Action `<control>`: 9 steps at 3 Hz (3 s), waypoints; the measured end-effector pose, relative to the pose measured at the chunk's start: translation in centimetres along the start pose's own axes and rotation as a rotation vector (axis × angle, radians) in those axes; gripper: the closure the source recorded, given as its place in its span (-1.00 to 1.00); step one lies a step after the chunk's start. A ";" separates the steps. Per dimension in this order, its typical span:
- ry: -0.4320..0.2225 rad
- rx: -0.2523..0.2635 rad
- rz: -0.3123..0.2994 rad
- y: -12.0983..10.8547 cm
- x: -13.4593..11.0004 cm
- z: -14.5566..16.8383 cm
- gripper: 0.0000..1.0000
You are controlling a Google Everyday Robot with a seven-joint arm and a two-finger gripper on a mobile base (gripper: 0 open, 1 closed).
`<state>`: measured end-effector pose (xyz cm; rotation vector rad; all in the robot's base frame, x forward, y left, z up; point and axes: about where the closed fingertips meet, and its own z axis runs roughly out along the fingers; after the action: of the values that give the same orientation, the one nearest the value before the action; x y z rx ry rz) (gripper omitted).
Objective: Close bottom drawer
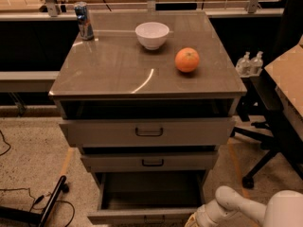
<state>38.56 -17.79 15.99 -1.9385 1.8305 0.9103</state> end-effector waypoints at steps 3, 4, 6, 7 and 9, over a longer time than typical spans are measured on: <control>-0.012 0.050 -0.030 -4.3 -0.2 -0.6 1.00; -0.015 0.058 -0.037 -5.2 -0.4 -0.7 1.00; -0.032 0.106 -0.043 -8.4 -0.8 -1.6 1.00; -0.069 0.119 -0.061 -7.5 -0.8 -0.5 1.00; -0.141 0.116 -0.108 -5.9 -0.7 2.7 1.00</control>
Offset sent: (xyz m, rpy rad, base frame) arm 0.0703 0.0009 -0.0016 0.0192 -0.0907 -0.0152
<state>43.72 -14.81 13.29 -1.8345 1.6451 0.8638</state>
